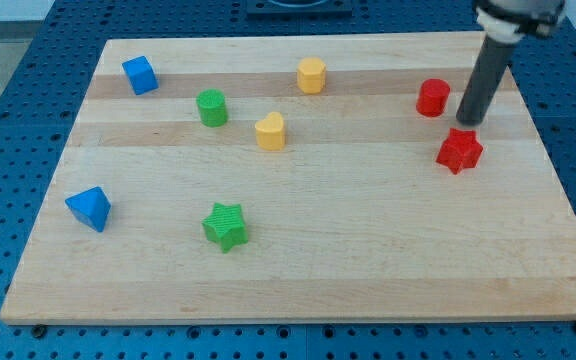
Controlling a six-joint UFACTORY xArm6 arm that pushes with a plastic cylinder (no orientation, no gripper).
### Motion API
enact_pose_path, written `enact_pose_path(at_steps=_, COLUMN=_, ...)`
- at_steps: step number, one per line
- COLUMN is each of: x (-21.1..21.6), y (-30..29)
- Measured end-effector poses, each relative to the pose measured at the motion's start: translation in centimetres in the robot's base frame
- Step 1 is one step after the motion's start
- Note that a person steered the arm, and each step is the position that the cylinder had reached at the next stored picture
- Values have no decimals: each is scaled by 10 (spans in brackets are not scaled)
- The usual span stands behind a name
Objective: Push the red circle towards red star
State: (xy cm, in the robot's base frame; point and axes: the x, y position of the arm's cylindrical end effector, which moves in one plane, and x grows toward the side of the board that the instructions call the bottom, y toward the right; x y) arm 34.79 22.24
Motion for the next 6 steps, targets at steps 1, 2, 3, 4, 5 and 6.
enact_pose_path(at_steps=1, x=-81, y=-1)
enact_pose_path(at_steps=2, x=-89, y=-30)
enact_pose_path(at_steps=3, x=3, y=-50)
enact_pose_path(at_steps=4, x=59, y=-52)
enact_pose_path(at_steps=5, x=62, y=-52)
enact_pose_path(at_steps=6, x=49, y=-77)
